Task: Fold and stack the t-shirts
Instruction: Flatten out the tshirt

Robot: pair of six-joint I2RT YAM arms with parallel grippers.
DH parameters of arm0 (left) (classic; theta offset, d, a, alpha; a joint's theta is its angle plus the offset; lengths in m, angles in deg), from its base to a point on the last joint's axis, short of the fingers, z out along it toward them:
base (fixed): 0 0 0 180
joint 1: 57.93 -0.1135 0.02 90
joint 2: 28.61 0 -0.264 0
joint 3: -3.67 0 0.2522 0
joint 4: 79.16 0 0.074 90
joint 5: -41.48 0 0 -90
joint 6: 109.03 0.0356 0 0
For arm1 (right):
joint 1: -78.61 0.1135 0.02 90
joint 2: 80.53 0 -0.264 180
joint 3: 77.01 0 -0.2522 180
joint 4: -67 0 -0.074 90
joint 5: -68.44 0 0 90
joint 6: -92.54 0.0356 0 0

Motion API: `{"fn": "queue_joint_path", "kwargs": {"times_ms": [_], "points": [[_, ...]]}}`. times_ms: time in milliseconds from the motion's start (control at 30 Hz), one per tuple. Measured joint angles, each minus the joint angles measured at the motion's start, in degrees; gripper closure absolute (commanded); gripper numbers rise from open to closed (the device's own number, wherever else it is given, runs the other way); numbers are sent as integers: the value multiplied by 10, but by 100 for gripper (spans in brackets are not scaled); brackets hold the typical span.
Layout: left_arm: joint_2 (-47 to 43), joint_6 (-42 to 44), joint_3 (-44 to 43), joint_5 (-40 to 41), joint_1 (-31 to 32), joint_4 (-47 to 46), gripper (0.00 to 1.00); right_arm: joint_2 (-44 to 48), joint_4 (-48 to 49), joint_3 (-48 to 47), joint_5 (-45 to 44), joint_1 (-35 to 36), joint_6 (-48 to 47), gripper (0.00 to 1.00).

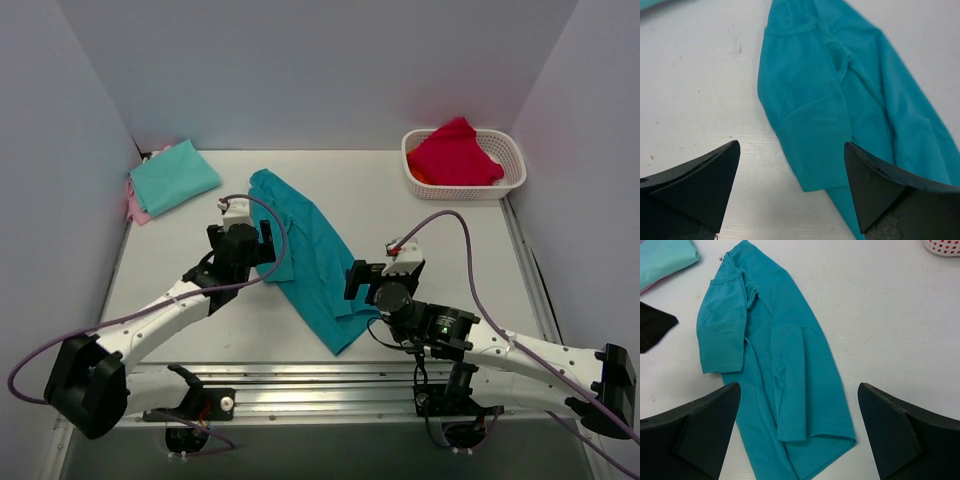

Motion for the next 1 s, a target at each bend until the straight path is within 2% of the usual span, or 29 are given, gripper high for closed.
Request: {"fn": "queue_joint_path", "kwargs": {"times_ms": [233,567,867,1000], "points": [[151,-51,1,-37,-17,47,6,8,-2,0,-10,0,10,0],[192,-63,10,-99,10,2,6,-8,-2,1,-22,0,12,0],[303,-57,-91,-97,66,-5,5,-19,-1,1,-29,0,12,0],[322,-57,-114,-76,82,7,5,-19,-1,1,-32,0,12,0]]}}
